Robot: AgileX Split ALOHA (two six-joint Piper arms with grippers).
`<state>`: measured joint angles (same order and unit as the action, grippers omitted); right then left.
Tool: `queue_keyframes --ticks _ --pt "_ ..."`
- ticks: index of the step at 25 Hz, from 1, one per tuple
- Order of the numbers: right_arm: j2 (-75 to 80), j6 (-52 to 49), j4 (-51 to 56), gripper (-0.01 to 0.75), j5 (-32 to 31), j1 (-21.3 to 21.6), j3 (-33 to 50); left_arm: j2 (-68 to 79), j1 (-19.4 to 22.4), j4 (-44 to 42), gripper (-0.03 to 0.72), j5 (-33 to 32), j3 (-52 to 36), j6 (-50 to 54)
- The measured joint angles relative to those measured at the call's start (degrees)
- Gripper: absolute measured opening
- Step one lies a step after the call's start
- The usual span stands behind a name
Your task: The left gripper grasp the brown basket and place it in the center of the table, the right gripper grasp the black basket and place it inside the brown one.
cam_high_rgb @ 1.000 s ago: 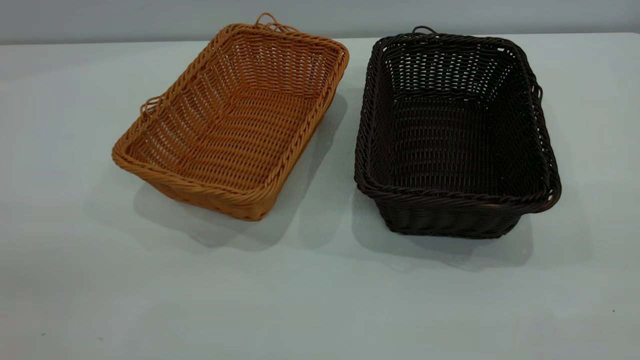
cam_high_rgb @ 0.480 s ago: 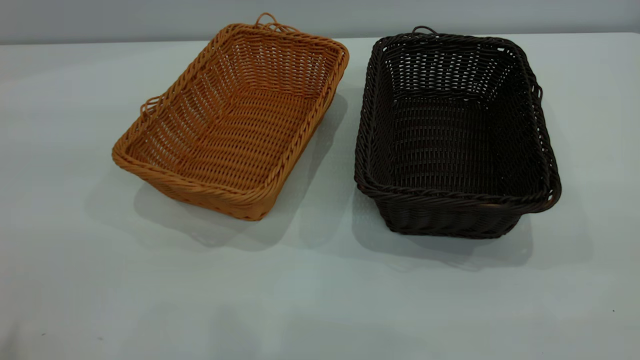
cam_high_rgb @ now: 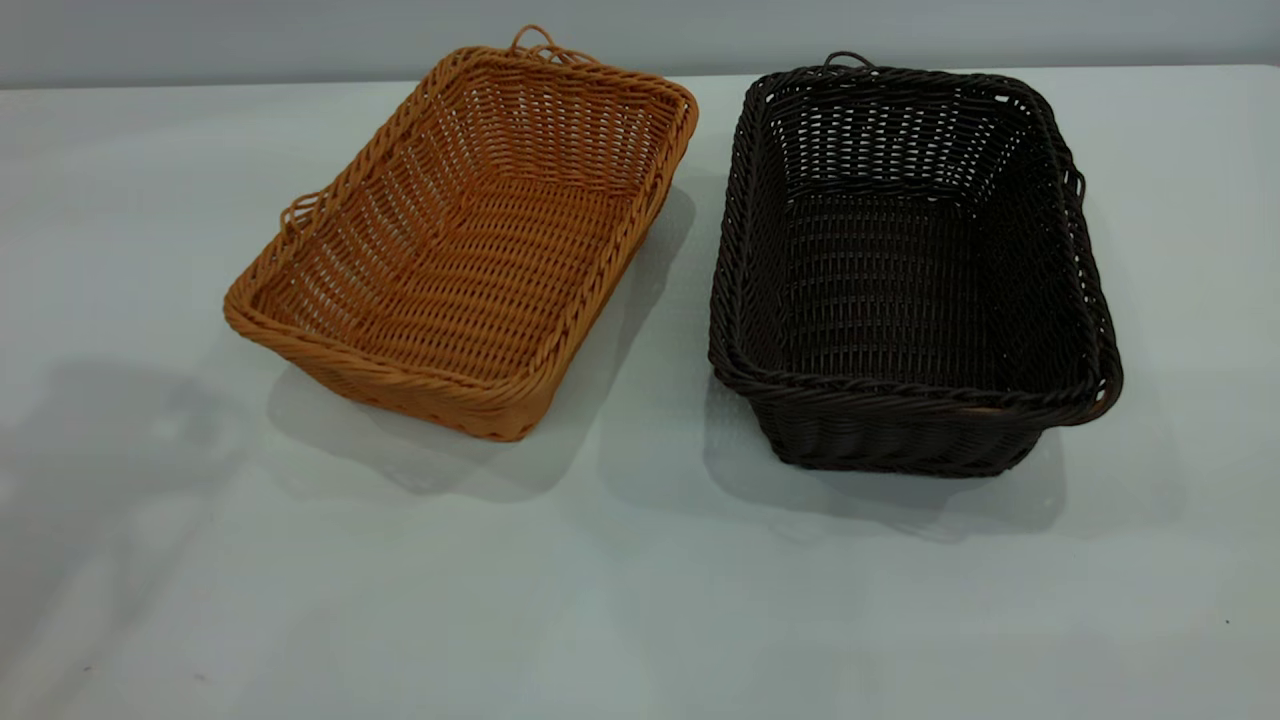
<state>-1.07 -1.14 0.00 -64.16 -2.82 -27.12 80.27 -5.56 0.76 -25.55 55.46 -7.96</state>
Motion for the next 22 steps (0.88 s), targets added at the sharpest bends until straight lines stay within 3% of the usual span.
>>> queue_keyframes --ticks 12,22 --pt "0.00 -0.04 0.00 0.574 0.02 0.00 0.00 26.71 -5.43 0.09 0.562 3.93 12.96 -0.38" --pt "2.68 -3.14 0.30 0.574 0.02 0.00 -0.24 42.42 -6.66 0.09 0.562 5.29 22.31 -0.38"
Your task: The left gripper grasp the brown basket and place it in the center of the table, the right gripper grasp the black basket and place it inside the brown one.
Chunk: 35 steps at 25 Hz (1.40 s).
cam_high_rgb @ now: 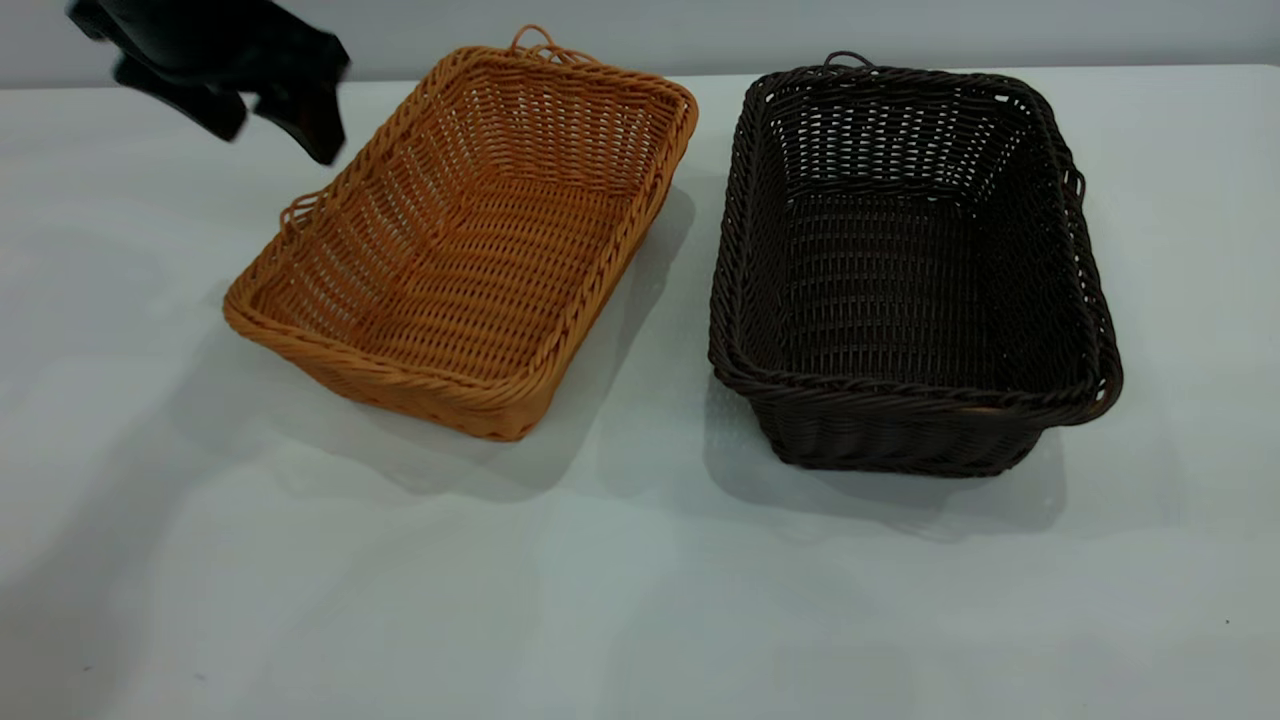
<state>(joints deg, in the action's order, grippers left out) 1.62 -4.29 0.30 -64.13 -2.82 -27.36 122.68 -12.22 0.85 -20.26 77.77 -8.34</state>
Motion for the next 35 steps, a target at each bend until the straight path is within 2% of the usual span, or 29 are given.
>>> queue_keyframes --ticks 8,11,14,17,19,26,35 --pt "18.85 -0.11 0.05 0.574 1.88 0.00 -6.66 10.06 -0.12 0.00 0.559 1.90 7.09 0.00" --pt "28.82 -0.11 1.54 0.574 2.97 0.00 -9.91 13.85 -0.92 0.07 0.520 2.96 9.61 0.00" --pt "37.80 -0.11 4.62 0.574 4.33 0.00 -12.33 16.34 -2.18 0.18 0.400 3.86 11.48 0.00" --pt "46.48 -0.11 8.69 0.574 7.03 0.00 -13.38 16.78 -2.99 0.09 0.186 3.91 12.74 -0.04" --pt "52.23 0.01 12.14 0.574 9.44 0.00 -13.48 16.57 -3.22 0.34 0.086 2.32 14.06 -0.04" --pt "72.30 6.47 31.88 0.574 19.47 -0.01 -13.48 10.75 -3.21 -0.35 0.079 -0.30 15.97 -0.29" --pt "95.35 14.15 58.30 0.574 22.78 -0.14 -13.91 3.16 -2.87 -0.35 0.078 2.81 15.98 -0.29"
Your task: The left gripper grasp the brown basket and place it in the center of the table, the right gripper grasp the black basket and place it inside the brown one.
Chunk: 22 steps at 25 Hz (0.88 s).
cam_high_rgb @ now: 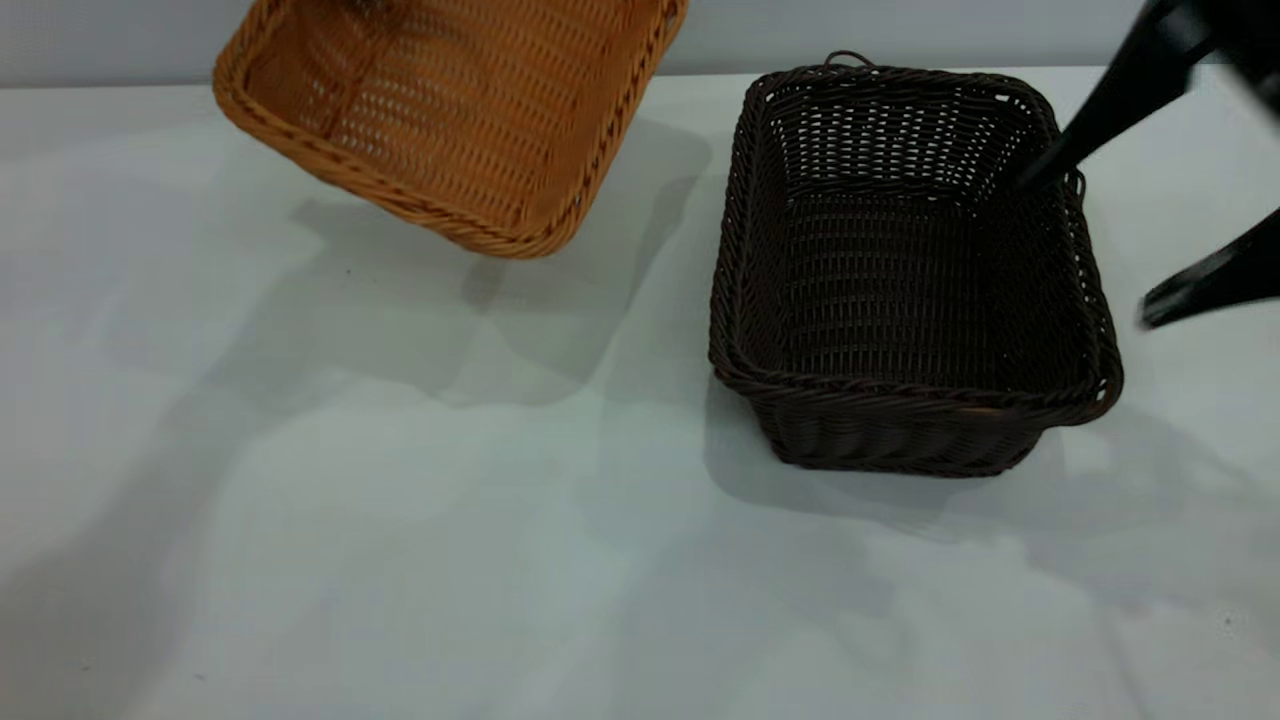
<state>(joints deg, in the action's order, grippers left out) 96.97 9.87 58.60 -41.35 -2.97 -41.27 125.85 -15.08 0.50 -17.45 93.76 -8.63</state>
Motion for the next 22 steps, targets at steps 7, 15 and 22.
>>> queue_keyframes --ticks 7,15,22 --pt "12.03 7.31 14.49 0.574 2.53 -3.33 -0.32 -0.04 0.05 0.00 0.078 -0.10 0.00 -0.01" --pt "19.76 17.77 25.93 0.567 7.67 -5.66 -0.55 -0.04 0.05 0.00 0.078 -0.16 0.00 -0.06" --pt "22.24 19.89 28.82 0.477 13.58 -5.66 -0.62 -0.04 0.05 -0.05 0.078 -0.28 0.00 -0.06"
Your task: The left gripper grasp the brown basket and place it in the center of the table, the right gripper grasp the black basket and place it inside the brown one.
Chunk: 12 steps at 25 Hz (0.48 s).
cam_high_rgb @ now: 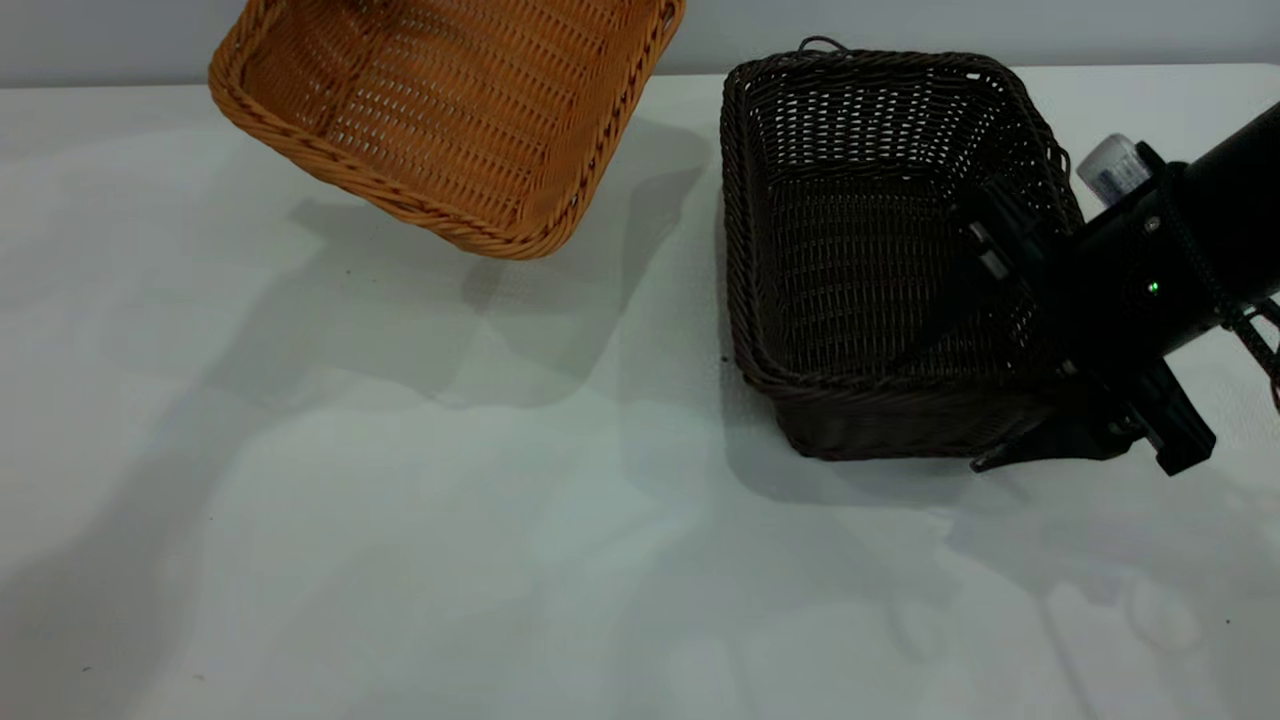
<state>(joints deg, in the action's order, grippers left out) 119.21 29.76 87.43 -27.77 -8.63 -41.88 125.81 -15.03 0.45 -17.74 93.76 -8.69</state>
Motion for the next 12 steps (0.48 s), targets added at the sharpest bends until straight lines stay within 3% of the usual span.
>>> queue_keyframes --ticks 3,6,9,12 --pt "0.06 3.21 1.23 0.407 4.35 0.05 0.00 0.00 0.00 0.00 0.078 -0.12 0.00 0.00" --pt "0.06 7.15 2.64 0.273 6.18 0.87 -0.89 -0.07 0.00 0.00 0.078 -1.42 0.00 0.00" --pt "0.06 10.44 3.26 0.113 6.04 3.95 -2.93 -0.75 0.00 -0.45 0.078 -4.52 0.00 -1.14" --pt "-0.26 15.75 0.68 0.078 5.48 9.55 -5.22 -2.16 0.11 -0.12 0.078 -8.31 0.00 -4.29"
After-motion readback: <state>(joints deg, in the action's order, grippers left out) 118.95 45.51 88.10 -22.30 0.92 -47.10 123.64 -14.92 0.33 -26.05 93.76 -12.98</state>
